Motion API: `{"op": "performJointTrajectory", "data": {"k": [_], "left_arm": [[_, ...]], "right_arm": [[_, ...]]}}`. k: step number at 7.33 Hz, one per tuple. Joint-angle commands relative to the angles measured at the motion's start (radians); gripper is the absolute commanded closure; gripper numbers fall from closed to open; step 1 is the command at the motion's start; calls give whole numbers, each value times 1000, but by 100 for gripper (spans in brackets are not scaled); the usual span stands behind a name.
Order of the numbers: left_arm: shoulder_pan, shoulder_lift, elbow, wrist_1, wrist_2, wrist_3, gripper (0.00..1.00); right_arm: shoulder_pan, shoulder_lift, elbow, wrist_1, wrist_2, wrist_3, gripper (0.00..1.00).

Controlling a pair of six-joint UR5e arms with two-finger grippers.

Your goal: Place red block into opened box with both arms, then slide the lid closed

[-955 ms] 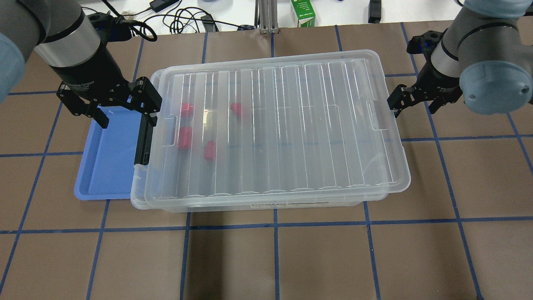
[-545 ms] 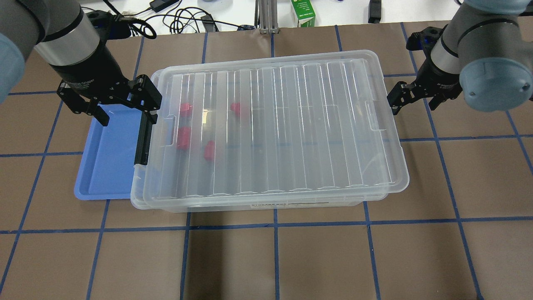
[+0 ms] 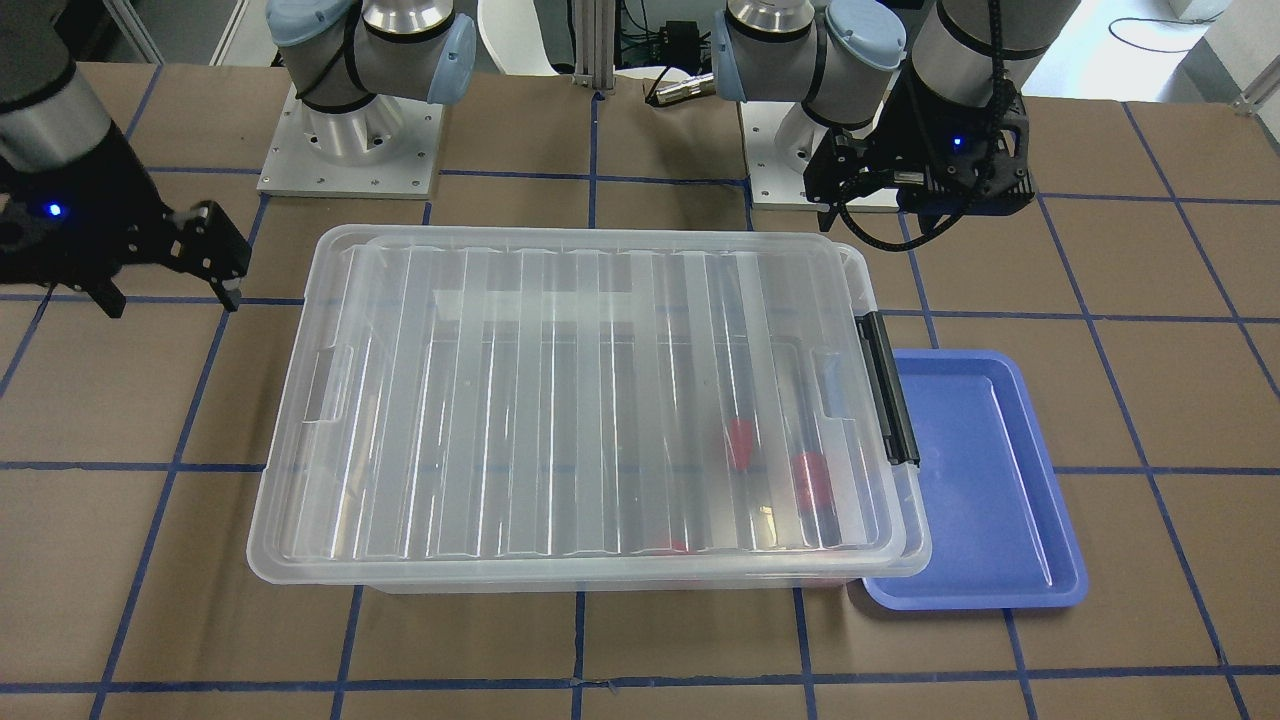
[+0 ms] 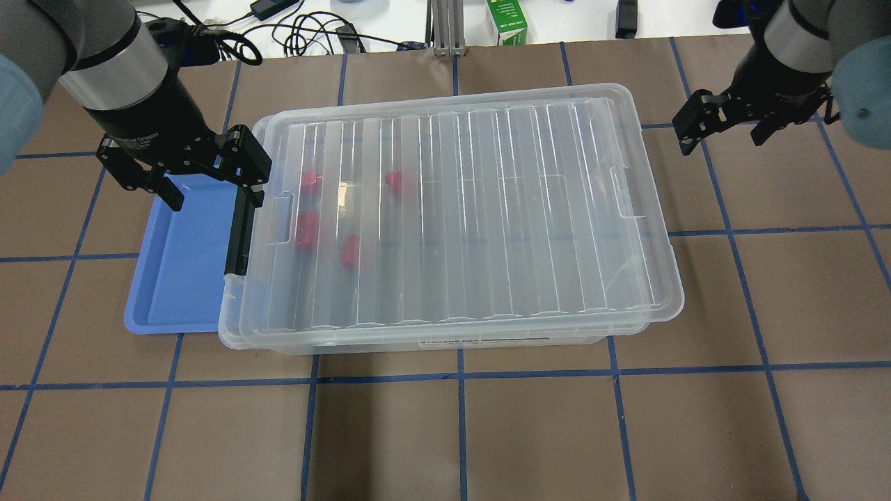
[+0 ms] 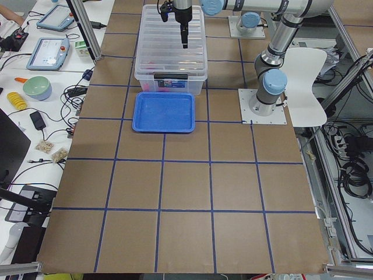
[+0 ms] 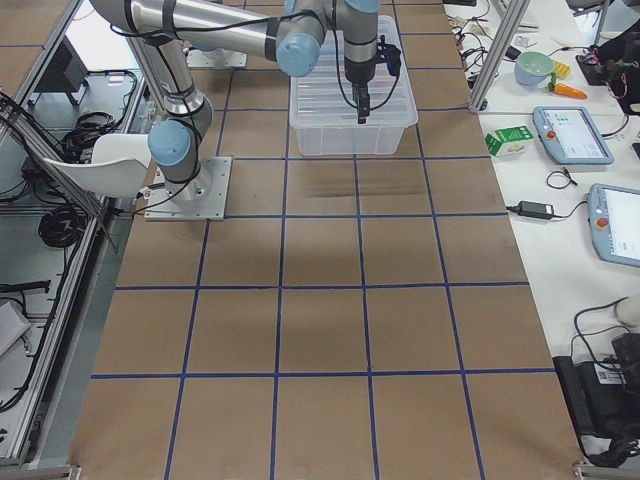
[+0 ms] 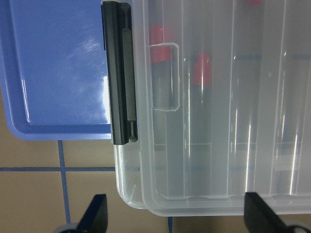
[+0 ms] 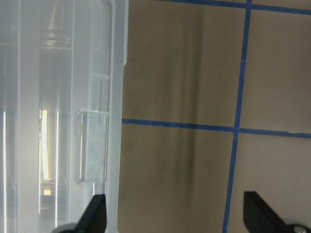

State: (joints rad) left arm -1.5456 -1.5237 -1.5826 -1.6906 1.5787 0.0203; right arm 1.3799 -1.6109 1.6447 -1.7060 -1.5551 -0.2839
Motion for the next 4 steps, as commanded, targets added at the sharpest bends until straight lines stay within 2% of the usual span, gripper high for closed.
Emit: {"op": "performJointTrajectory", "data": {"k": [1,3,4], "left_arm": [[1,0,-2,0,1,1,0],[1,-1,-2,0,1,0,0],[1,-1,-2,0,1,0,0]], "right_arm": [[1,-82,-19,121,1,-3,0],[31,-92,-28,131,3,0,0],[103,-89,-37,132,-8,29,0]]}}
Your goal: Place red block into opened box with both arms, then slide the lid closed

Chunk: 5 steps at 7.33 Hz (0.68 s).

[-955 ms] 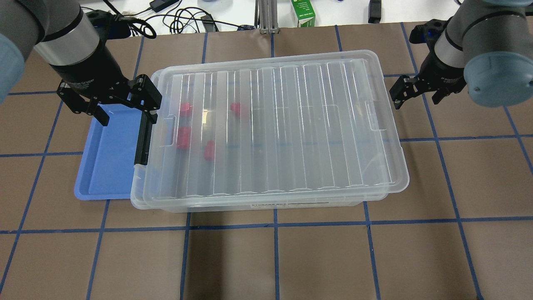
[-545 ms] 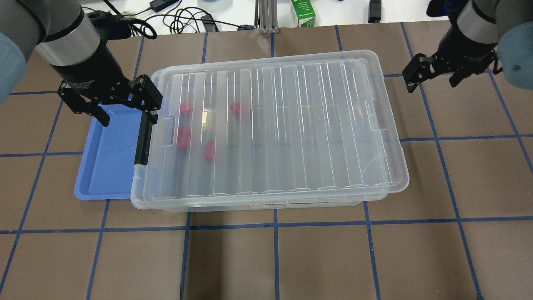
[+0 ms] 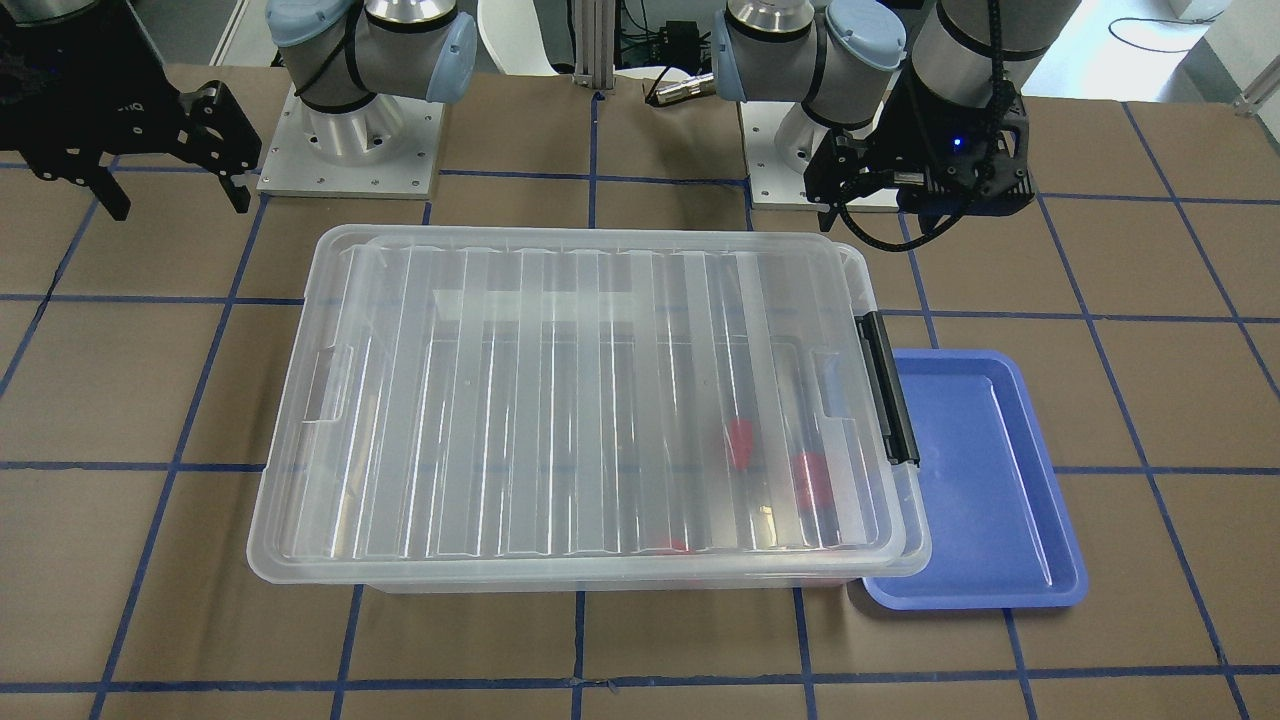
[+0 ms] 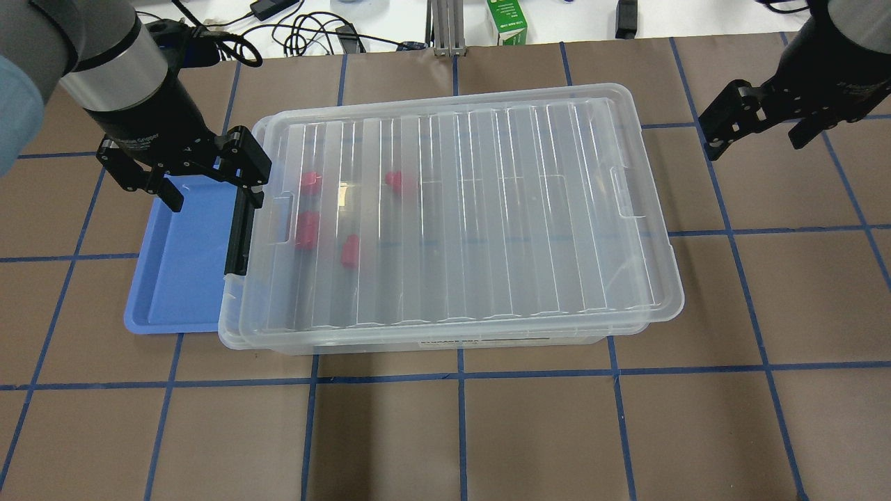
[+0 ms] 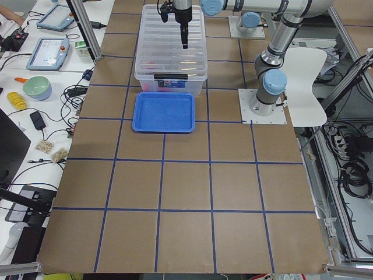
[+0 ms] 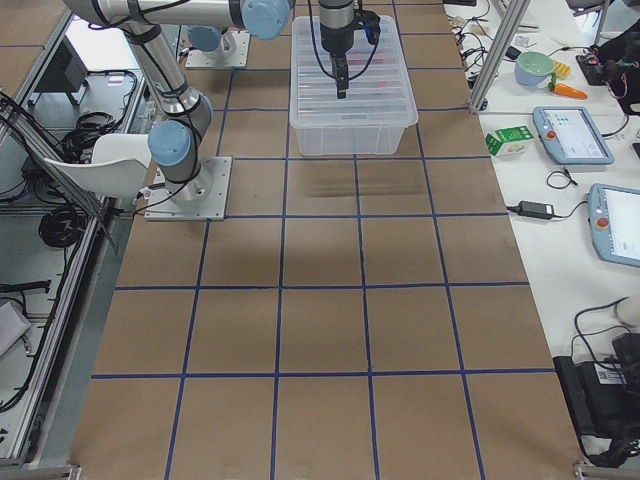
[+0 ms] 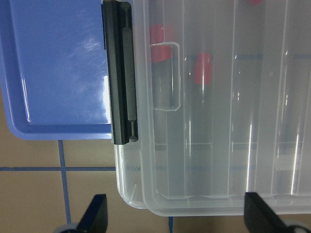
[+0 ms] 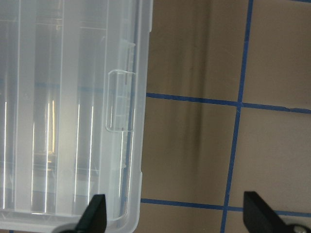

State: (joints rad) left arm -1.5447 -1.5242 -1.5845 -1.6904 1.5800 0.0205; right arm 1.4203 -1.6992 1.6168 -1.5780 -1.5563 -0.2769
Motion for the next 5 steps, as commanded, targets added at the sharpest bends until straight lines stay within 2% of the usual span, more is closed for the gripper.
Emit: {"op": "performJointTrajectory", "data": {"k": [1,2,5], "left_arm": [[0,-1,0,0,0,-1,0],[0,-2,-2,0,-1,-1,0],[0,-1,0,3,-2,-2,0]], "right_arm": [[116,4,-12,3,-7,97,0],[130,6,-11,4,-2,158,0],[129,12,-11,-2,1,162,0]]}}
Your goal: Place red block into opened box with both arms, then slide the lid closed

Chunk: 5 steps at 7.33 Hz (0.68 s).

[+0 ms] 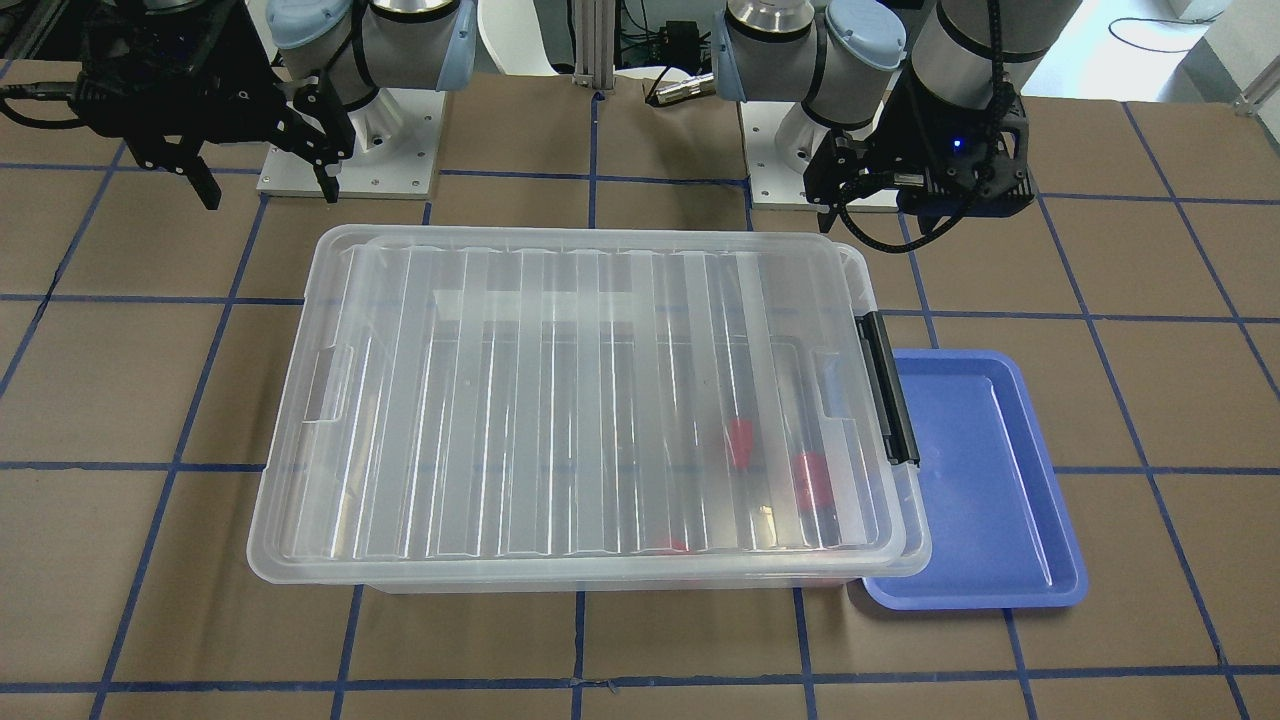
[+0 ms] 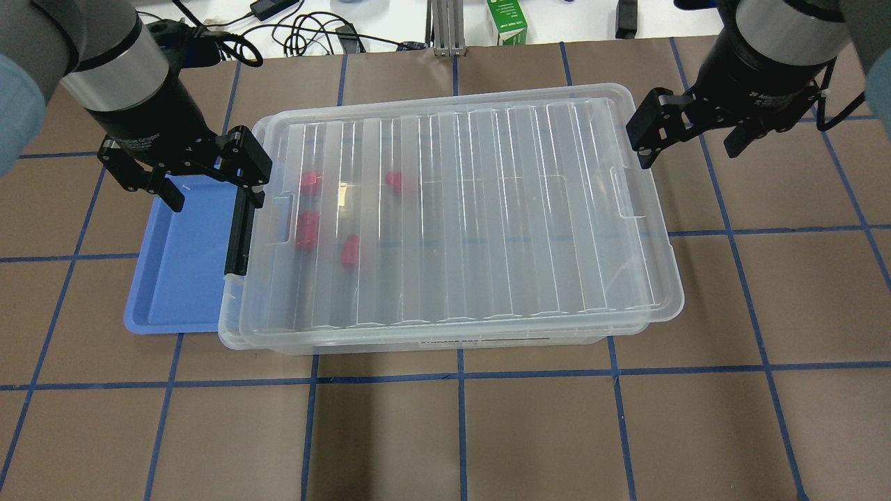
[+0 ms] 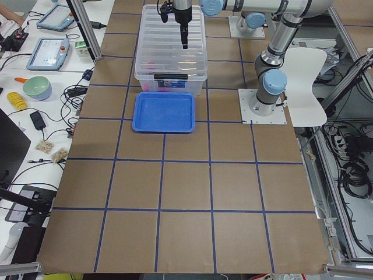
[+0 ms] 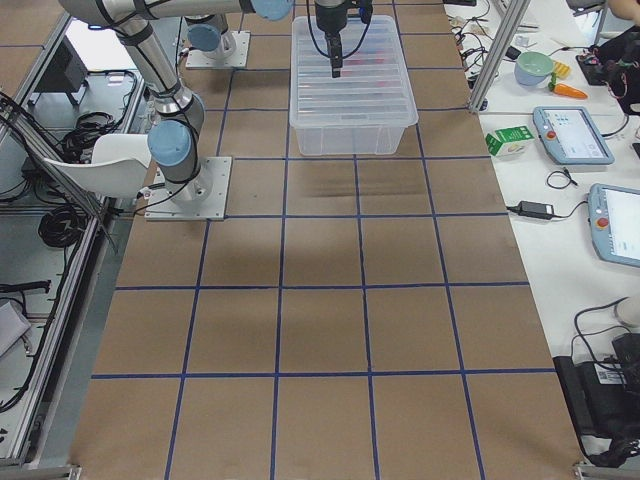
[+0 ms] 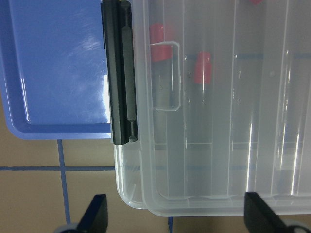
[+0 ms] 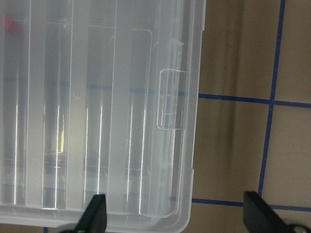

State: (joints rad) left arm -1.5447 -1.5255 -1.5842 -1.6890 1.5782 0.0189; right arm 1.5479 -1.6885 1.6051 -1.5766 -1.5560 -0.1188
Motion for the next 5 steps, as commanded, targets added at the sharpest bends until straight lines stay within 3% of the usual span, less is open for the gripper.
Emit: {"op": "performJointTrajectory", "data": {"k": [1,5], "left_arm": [[0,2,0,8,2,-1,0],[5,7,1,9,2,10,0]], "right_arm": [[1,1,1,-9,1,4,0],[1,1,7,-13,-6,4,0]]}}
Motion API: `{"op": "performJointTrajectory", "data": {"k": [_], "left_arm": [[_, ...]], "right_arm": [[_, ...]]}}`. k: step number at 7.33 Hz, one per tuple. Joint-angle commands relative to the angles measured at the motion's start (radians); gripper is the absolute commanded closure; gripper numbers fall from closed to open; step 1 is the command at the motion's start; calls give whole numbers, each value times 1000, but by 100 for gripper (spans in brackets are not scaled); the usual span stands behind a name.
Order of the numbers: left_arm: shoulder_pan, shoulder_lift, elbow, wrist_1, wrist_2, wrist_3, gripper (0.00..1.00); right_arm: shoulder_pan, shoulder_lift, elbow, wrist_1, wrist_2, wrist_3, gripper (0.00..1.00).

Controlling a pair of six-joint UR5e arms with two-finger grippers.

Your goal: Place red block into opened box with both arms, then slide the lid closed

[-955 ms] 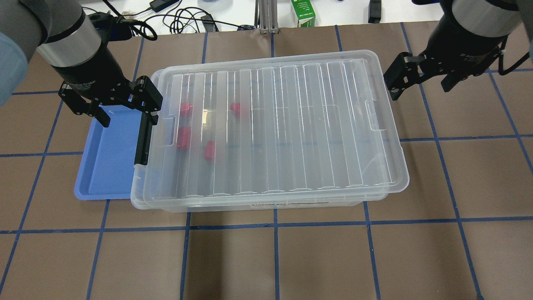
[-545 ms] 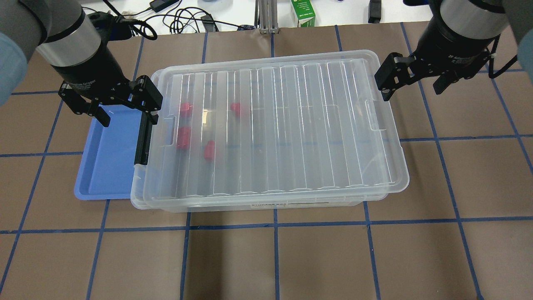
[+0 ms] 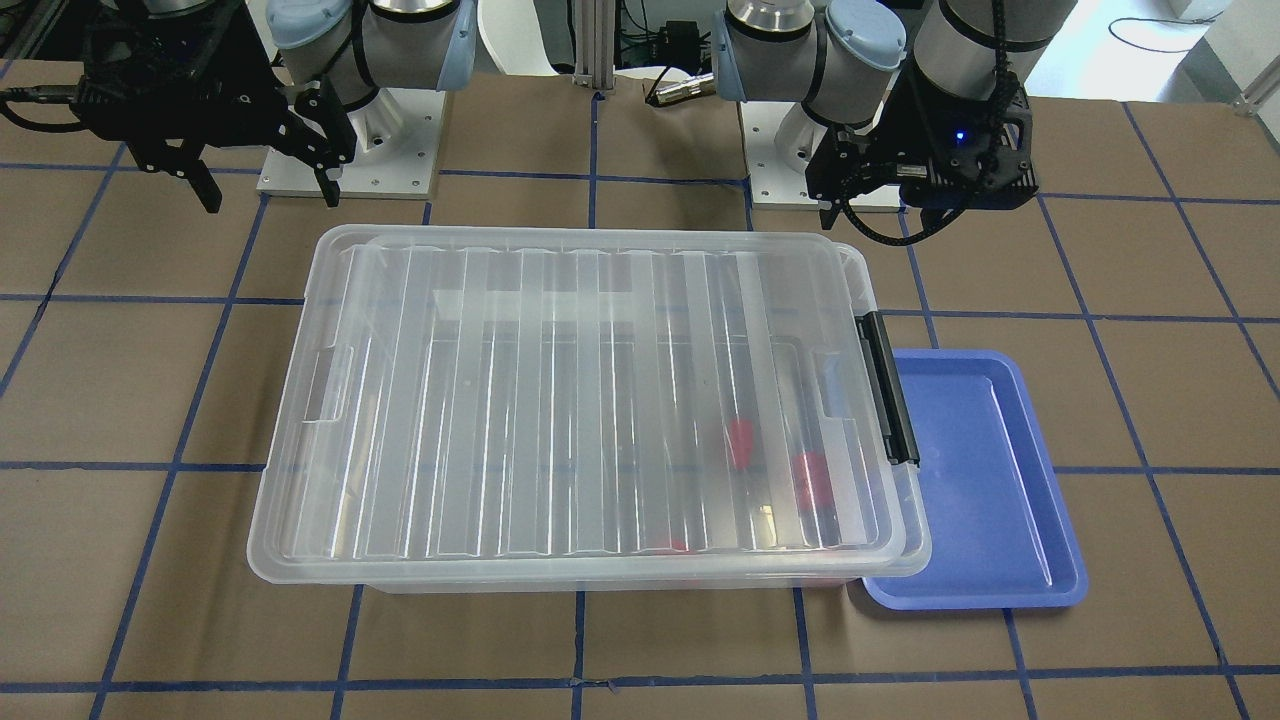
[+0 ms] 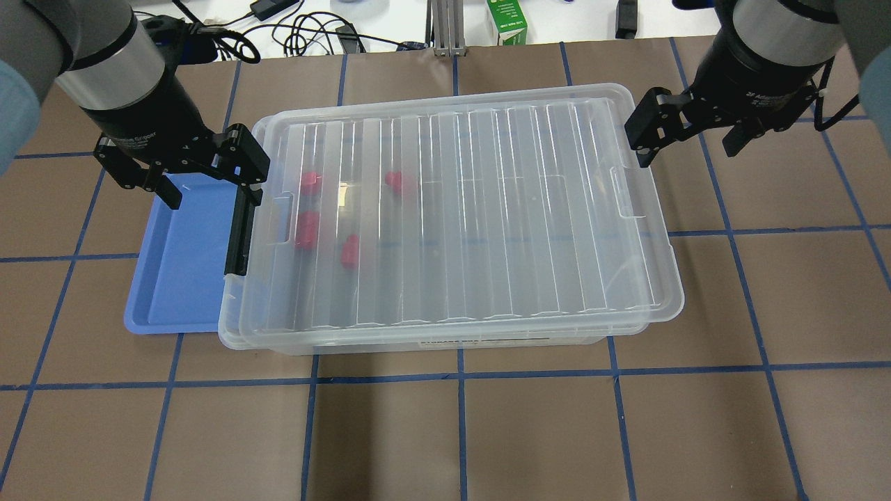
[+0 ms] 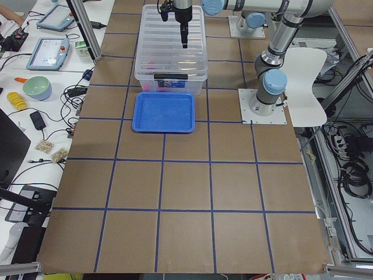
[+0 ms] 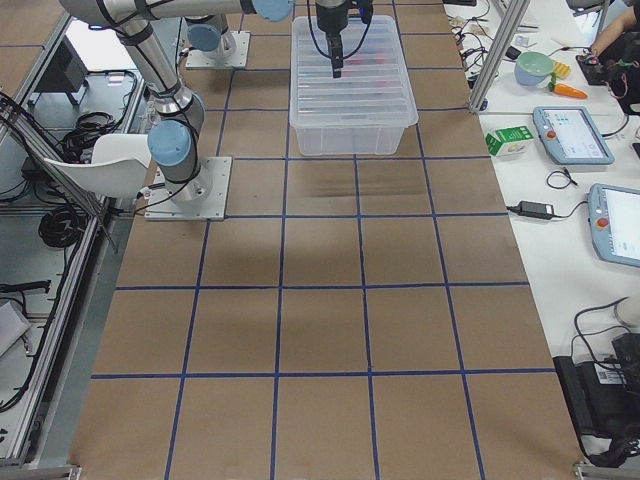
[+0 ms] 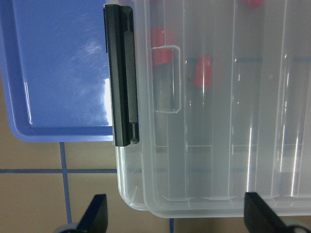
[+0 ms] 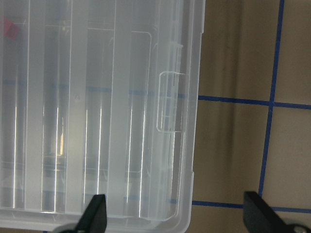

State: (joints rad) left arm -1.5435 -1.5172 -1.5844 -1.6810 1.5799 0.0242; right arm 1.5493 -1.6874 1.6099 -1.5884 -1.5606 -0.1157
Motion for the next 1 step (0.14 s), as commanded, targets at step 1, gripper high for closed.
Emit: {"op": "performJointTrajectory", "data": {"k": [1], "left_arm": [[3,-1,1,1,0,8,0]], "right_arm": [[0,-1,2,-1,-1,1,0]]}}
